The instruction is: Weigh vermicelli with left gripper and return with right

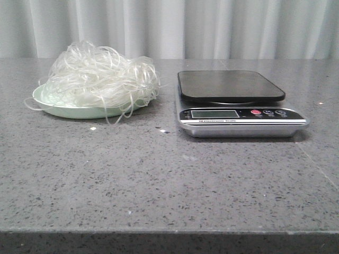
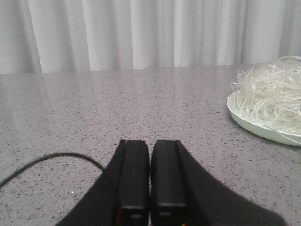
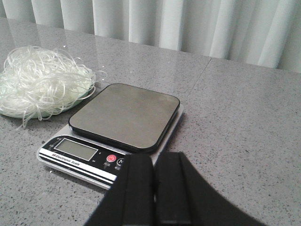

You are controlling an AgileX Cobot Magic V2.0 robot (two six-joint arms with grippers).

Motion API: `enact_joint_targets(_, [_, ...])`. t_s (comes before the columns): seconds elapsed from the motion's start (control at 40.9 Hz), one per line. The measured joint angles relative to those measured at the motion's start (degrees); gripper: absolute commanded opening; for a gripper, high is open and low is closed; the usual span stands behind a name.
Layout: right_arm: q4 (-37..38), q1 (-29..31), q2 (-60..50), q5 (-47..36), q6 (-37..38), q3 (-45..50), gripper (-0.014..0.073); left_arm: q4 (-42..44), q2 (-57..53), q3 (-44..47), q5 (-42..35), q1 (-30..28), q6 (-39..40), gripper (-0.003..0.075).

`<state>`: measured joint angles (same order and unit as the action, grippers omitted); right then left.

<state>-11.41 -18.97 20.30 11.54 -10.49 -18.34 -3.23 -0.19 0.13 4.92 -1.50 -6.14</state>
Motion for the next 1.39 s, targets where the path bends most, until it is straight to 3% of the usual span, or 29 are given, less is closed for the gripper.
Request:
enact_joint_targets(0.415, [0.48,0.59,0.00,-1.61,0.00,0.00,0.0150,0.00,0.00,0.00,0.00,0.00,0.00,0.0137])
enact_joint_targets(0.88, [1.51,15.98,-6.18,-3.10,3.35,8.26,0.0150,0.00,0.00,0.00,0.00,0.00,0.00,0.0137])
enact_joint_targets(1.149, [1.51,19.53,-18.53,-6.57,4.61,18.82,0.0150,0.00,0.00,0.00,0.00,-0.08,0.00,0.0137])
enact_joint_targets(1.393, [1.63,20.13,-20.84,-7.02,5.96,19.94,0.0150,0.00,0.00,0.00,0.00,-0.08,0.00,0.0137])
